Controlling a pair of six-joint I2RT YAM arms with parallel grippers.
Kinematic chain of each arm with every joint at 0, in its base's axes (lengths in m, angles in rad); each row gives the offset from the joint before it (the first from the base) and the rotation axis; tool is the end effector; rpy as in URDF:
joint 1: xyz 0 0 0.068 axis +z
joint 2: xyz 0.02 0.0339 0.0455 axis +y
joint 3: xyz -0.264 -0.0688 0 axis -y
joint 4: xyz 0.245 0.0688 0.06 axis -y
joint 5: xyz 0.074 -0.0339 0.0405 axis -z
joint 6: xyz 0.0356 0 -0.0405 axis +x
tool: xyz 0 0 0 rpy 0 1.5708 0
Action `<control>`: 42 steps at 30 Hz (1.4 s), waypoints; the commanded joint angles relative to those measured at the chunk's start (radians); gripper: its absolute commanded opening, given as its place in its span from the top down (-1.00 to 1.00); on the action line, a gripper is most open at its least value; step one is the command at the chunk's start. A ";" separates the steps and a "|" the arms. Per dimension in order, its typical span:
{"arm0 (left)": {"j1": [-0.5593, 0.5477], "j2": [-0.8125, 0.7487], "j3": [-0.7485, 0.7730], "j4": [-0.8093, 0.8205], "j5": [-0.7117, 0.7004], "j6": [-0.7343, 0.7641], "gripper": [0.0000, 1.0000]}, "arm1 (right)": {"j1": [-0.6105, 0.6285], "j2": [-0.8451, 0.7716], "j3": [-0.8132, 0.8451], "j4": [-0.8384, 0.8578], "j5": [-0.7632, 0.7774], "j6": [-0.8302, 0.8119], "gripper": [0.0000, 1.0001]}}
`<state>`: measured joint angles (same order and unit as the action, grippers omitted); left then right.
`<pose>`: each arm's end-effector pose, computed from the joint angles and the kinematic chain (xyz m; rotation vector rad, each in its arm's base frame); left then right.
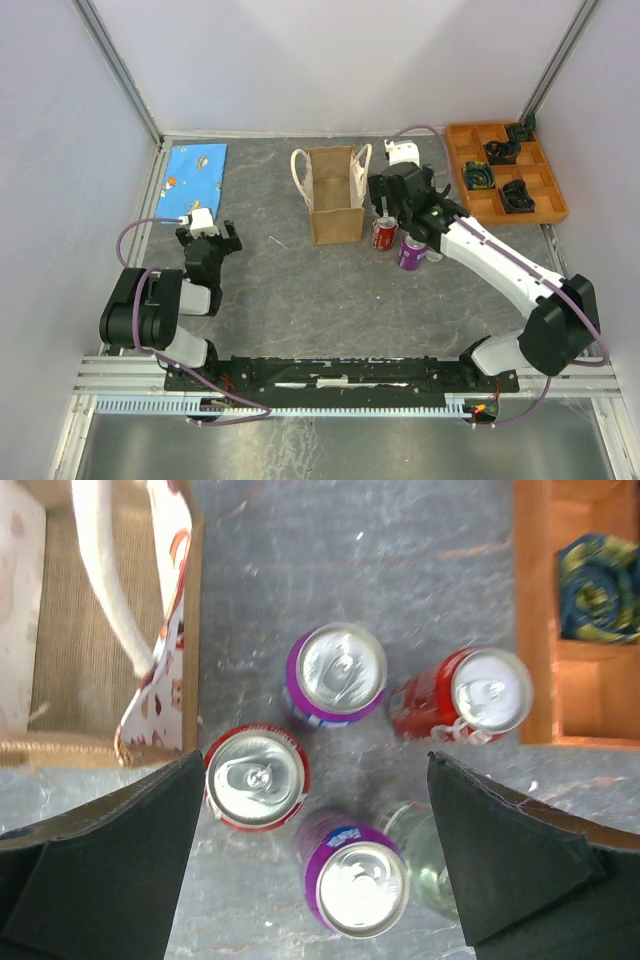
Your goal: Take the beverage out of the canvas bag
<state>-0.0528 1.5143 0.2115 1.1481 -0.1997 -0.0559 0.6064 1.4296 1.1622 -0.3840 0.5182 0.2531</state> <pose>0.2355 -0.0054 0.1399 -0.1499 1.7167 0.0919 0.2717 0.1670 0.3044 -0.0981 2.1241 -0.0731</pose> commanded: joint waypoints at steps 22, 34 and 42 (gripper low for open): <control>-0.002 0.005 0.017 0.044 -0.003 0.042 -0.99 | -0.729 -0.248 -0.080 0.161 -0.040 0.034 -0.98; -0.002 0.005 0.017 0.042 -0.004 0.042 -0.99 | -0.731 -0.315 -0.235 0.306 0.110 0.036 -0.98; -0.002 0.006 0.018 0.043 -0.003 0.042 -0.99 | -0.731 -0.302 -0.226 0.295 0.111 0.038 -0.98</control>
<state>-0.0528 1.5143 0.2115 1.1481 -0.2001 -0.0559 -0.1234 1.1332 0.9226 -0.1341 0.6075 0.2840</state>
